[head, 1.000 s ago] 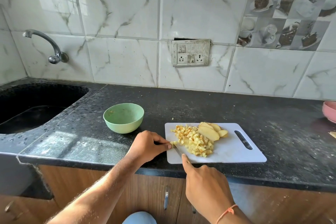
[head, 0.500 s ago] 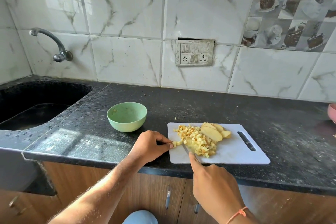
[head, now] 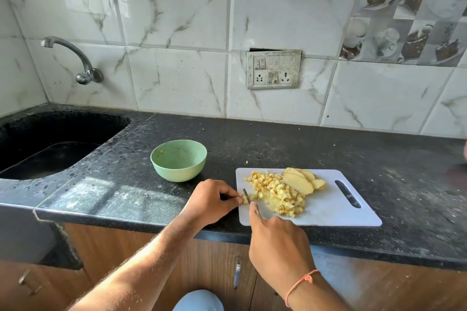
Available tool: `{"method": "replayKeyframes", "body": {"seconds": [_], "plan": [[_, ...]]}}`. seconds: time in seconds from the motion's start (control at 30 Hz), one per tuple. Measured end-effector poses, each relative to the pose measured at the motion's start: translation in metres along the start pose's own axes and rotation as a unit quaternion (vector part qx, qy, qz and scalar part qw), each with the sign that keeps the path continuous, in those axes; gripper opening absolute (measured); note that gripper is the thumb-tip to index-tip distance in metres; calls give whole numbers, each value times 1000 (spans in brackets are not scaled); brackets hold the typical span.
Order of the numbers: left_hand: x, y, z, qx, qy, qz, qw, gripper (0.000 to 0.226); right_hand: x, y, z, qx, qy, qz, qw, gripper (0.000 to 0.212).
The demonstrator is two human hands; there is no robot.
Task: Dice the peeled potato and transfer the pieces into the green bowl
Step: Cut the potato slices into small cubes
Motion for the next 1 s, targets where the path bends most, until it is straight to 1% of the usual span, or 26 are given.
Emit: {"method": "replayKeyframes", "body": {"seconds": [0.13, 0.33, 0.47, 0.6, 0.73, 0.87, 0.93, 1.0], "plan": [[-1, 0, 2, 6, -7, -3, 1000, 7, 5, 11, -4, 2, 7, 4, 1000, 70], [0, 0, 1, -5, -2, 7, 1000, 4, 11, 2, -3, 3, 50, -31, 998, 72], [1, 0, -1, -10, 2, 8, 1000, 5, 10, -22, -3, -27, 34, -61, 997, 72], [1, 0, -1, -9, 5, 6, 1000, 6, 8, -34, 14, -16, 4, -70, 997, 74], [1, 0, -1, -14, -4, 3, 1000, 7, 11, -25, 34, -10, -5, -34, 999, 68], [1, 0, 0, -15, -13, -4, 1000, 7, 0, -10, 65, -20, 77, 52, 995, 59], [1, 0, 0, -15, -14, -4, 1000, 6, -2, 5, 96, -3, 133, 99, 986, 56], [2, 0, 0, -16, -20, -5, 1000, 5, 4, 20, 135, 34, 196, 128, 972, 53]]}}
Point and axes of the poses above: each hand's wrist, its own y-axis towards the middle knuckle, its own x-axis out of the palm, z = x × y, the point moved 6 cm from there along y, towards the middle knuckle, and after that the axes turned 1 degree about -z, right-handed, at the moved point
